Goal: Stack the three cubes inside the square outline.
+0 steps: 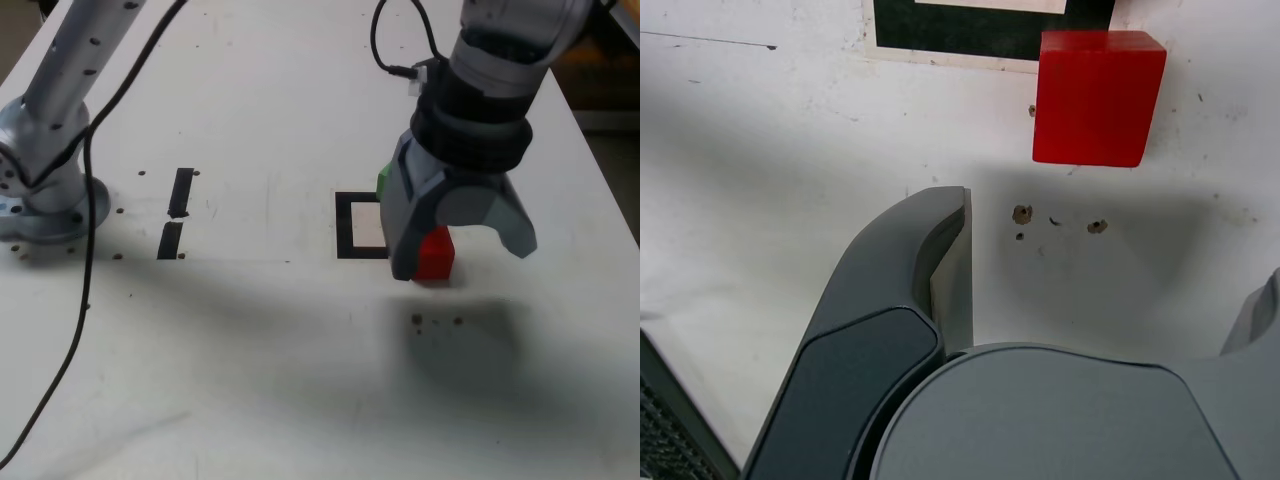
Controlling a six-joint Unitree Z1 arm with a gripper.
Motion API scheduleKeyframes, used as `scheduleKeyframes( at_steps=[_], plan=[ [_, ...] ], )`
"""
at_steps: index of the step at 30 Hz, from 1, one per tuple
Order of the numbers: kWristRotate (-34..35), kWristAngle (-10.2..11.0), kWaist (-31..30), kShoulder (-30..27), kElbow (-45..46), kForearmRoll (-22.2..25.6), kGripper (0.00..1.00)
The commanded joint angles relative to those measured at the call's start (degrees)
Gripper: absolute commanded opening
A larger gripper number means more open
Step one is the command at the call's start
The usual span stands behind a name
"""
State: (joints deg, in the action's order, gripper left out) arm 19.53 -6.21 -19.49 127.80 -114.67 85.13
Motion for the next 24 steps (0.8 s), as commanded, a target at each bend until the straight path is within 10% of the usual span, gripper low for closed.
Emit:
scheduleKeyframes(
  at_steps=[1, 24],
  plan=[
    [0.41, 0.06, 0.24, 0.31, 0.88, -0.29, 0.99],
    [-1.93, 0.02, 5.47, 2.15, 5.68, -4.68, 0.99]
  ],
)
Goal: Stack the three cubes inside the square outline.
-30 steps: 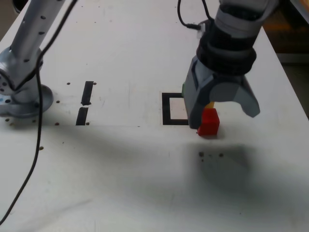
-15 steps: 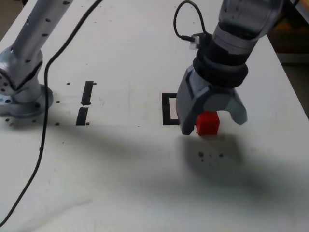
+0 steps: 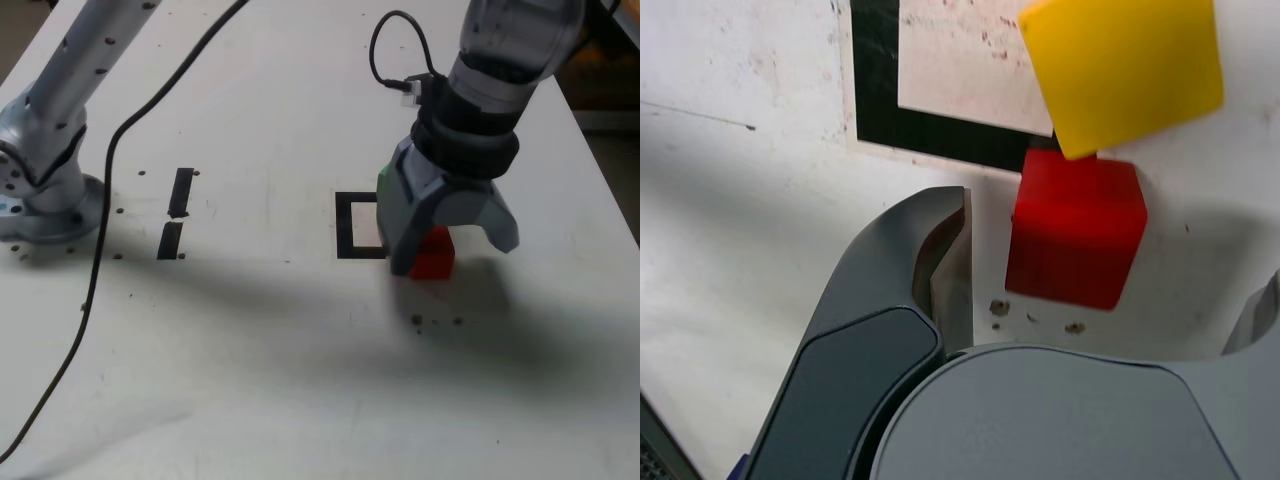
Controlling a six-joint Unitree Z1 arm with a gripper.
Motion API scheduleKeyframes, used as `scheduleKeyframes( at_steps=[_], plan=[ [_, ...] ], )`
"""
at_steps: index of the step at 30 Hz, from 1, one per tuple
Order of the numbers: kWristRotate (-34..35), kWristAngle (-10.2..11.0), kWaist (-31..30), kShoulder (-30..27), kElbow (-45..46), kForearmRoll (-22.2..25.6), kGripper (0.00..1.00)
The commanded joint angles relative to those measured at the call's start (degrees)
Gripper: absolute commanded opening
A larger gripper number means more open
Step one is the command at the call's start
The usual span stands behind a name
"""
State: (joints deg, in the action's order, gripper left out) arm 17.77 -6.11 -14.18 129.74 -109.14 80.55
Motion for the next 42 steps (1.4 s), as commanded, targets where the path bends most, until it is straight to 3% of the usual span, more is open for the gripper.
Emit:
scheduleKeyframes(
  at_steps=[1, 14, 24, 33, 42],
  plan=[
    [-0.28, -0.18, 0.35, 0.3, 0.32, -0.21, 0.99],
    [-1.98, -1.51, 1.26, 1.97, 0.3, -1.62, 0.86],
    [-2.14, -1.55, 1.26, 2.29, 0.92, -2.74, 0.6],
    [-3.81, -0.19, 0.97, 1.93, 0.35, -5.83, 0.27],
    [-1.4, 0.02, -0.41, -1.84, 1.63, -2.86, 0.21]
  ],
)
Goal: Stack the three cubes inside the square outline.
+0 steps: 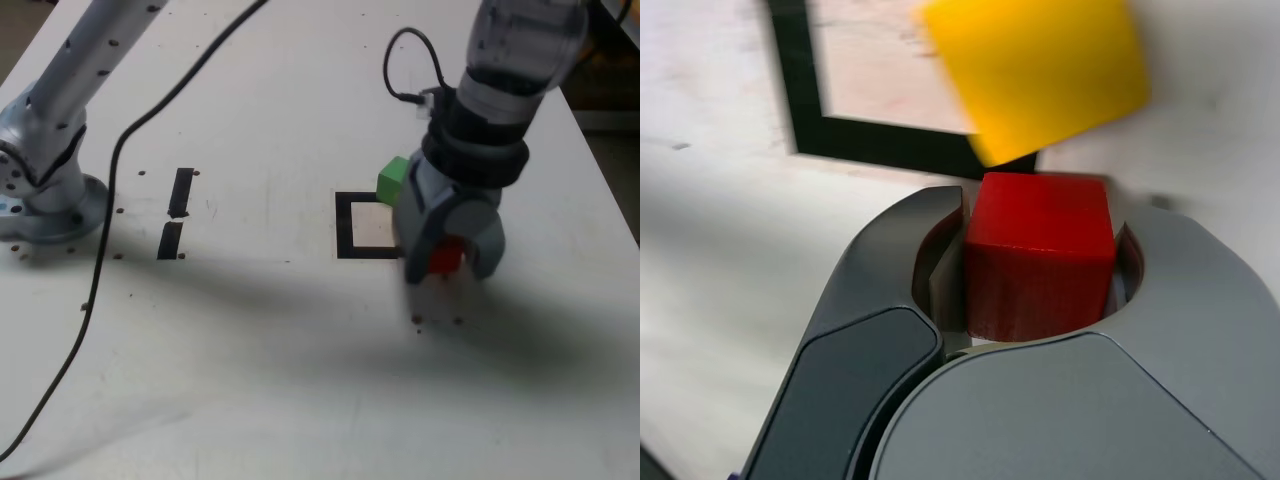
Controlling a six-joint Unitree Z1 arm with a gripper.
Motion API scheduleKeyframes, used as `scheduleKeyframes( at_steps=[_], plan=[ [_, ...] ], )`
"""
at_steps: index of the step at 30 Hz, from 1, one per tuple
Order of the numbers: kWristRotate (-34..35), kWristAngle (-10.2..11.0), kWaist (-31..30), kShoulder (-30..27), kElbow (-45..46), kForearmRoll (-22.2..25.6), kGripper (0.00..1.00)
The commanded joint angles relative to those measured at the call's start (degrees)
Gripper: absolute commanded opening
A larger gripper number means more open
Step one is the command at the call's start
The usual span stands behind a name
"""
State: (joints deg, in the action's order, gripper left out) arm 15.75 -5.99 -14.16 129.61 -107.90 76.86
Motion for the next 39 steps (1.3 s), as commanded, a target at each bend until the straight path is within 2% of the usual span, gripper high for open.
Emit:
scheduleKeyframes(
  at_steps=[1, 7, 13, 22, 39],
  plan=[
    [1.19, -0.15, -0.65, -2.49, 0.82, 1.38, 0.21],
    [4.52, -0.49, -1.61, -7.65, 5.19, 3.02, 0.21],
    [5.08, -1.87, -1.35, -9.57, 9.81, 2.65, 0.21],
    [4.32, -3.46, 0.44, -9.9, 14.09, 1.0, 0.21],
    [-1.24, -4.78, 5.76, -7.78, 16.23, -1.77, 0.21]
  ],
)
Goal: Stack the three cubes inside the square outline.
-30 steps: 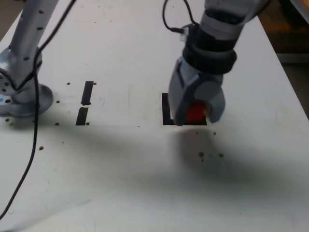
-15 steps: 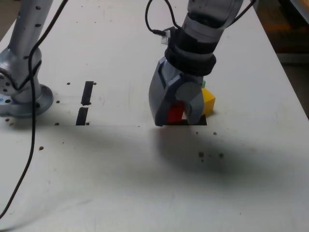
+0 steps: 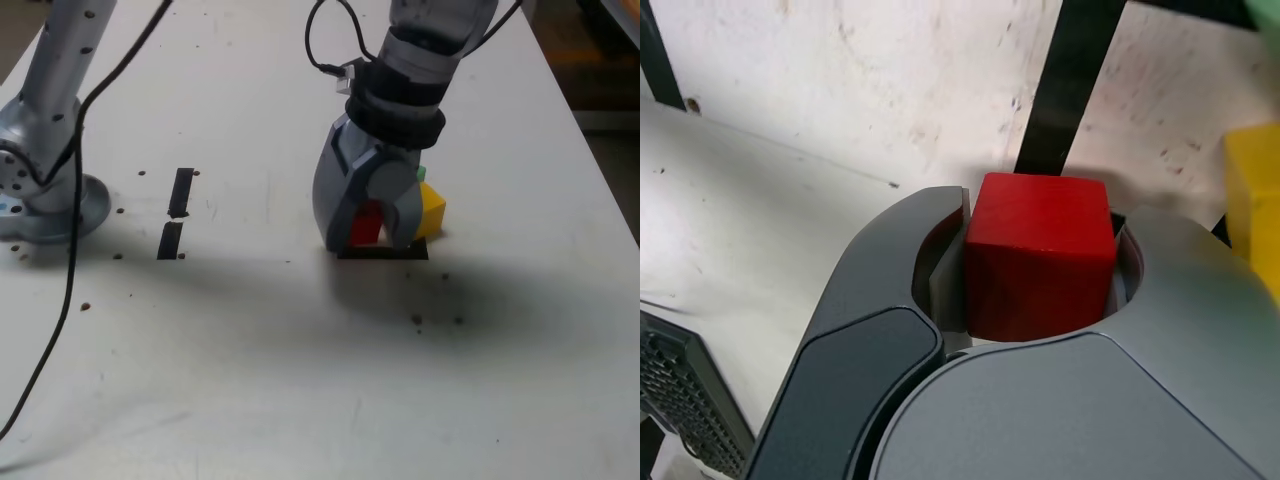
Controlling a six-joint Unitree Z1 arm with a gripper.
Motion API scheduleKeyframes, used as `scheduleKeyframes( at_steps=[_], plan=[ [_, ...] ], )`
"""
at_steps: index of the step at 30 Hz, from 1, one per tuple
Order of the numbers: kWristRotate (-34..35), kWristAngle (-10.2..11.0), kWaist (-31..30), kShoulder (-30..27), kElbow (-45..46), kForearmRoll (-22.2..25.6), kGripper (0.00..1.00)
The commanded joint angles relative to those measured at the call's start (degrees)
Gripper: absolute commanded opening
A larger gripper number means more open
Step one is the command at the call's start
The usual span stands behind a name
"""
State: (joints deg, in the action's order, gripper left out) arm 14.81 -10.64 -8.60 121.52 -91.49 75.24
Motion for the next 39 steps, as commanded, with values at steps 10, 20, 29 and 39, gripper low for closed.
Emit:
scheduleKeyframes(
  at_steps=[10, 20, 29, 39],
  plan=[
    [-2.68, 0.76, 1.51, 1.41, -1.39, -1.88, 0.21],
    [-4.22, 3.55, 2.24, 0.99, -2.25, -3.15, 0.21],
    [-4.35, 4.01, 2.27, -0.15, 0.49, -5.45, 0.21],
    [-6.12, 4.0, 1.7, -2.0, 3.41, -6.87, 0.21]
  ],
)
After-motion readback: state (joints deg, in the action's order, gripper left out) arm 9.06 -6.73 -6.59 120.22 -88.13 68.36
